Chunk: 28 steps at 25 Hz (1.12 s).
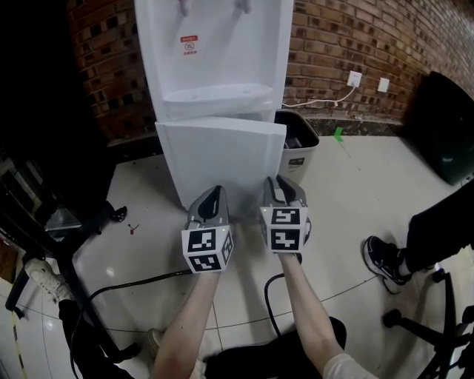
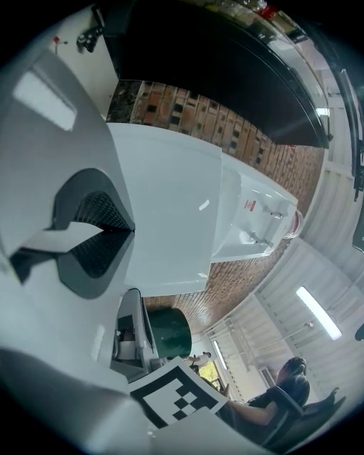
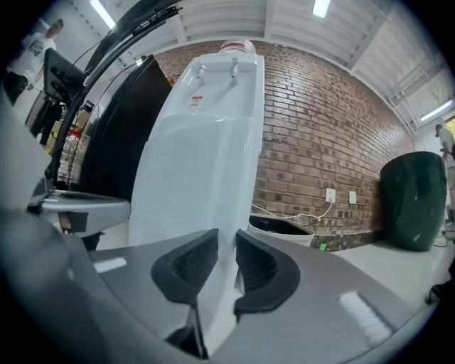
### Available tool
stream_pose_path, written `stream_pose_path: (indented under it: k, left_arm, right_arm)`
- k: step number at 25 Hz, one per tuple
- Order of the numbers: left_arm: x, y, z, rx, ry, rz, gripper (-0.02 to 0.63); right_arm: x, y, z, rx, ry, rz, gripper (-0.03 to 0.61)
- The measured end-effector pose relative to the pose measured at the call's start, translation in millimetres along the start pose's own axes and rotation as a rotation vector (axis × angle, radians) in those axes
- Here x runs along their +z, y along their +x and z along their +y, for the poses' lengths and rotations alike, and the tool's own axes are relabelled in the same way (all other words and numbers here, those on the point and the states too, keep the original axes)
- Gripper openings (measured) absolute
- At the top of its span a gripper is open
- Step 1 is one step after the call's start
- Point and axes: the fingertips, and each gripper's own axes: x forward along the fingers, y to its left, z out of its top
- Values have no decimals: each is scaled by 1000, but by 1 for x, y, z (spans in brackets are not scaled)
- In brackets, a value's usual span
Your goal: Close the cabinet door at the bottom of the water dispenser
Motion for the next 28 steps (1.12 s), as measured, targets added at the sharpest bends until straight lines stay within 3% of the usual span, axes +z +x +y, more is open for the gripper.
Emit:
stream_pose_path:
  k: [14, 19, 23, 28]
  left_arm:
    - [-12, 23, 30, 34, -18, 17, 14]
    - [-19, 21, 27, -13, 36, 22, 14]
    - [-25, 22, 39, 17, -8, 23, 15]
    - [-22, 27, 34, 7, -6, 10, 15]
  right_arm:
    - [3, 59, -22, -10, 4, 16, 51]
    - [3, 81, -33, -25, -62, 30, 4]
    - [4, 92, -33, -4, -110, 35, 4]
    - [2, 94, -33, 3, -84, 26, 3]
